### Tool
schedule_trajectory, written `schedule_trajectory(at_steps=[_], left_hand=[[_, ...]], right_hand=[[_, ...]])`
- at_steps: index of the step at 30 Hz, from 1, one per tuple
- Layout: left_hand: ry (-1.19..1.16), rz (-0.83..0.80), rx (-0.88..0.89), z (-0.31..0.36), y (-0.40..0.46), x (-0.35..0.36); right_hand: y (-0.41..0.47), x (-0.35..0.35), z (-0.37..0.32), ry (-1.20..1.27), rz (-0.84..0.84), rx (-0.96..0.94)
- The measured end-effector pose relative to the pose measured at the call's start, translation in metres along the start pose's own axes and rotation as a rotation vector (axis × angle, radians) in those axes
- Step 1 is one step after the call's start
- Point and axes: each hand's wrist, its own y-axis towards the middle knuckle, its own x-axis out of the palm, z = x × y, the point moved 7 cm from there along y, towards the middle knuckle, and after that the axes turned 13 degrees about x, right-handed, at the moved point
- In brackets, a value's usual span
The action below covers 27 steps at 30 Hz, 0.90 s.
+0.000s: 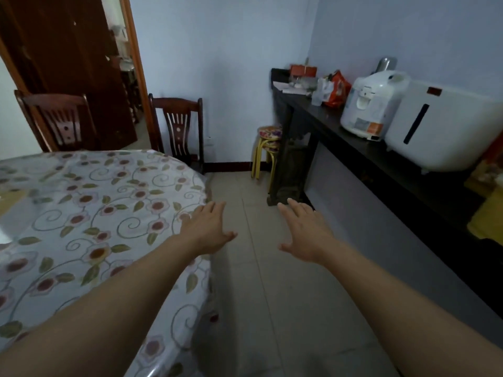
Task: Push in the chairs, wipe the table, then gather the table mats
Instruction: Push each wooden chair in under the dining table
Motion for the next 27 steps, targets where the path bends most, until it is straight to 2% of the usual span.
schedule_trajectory(at_steps=[12, 21, 27], left_hand=[[0.013, 0.066, -0.075, -0.022, 0.226, -0.047], [-0.004, 0.133, -0.229, -0.064, 0.411, -0.068], [-0.026, 0.176, -0.345, -0.110, 0.505, -0.086]], right_hand=[[0.245, -0.031, 0.045, 0.026, 0.039, -0.063], [0.474, -0.046, 0.058, 0.010, 0.036, -0.270], [0.604, -0.047, 0.034, 0.005, -0.004, -0.394]])
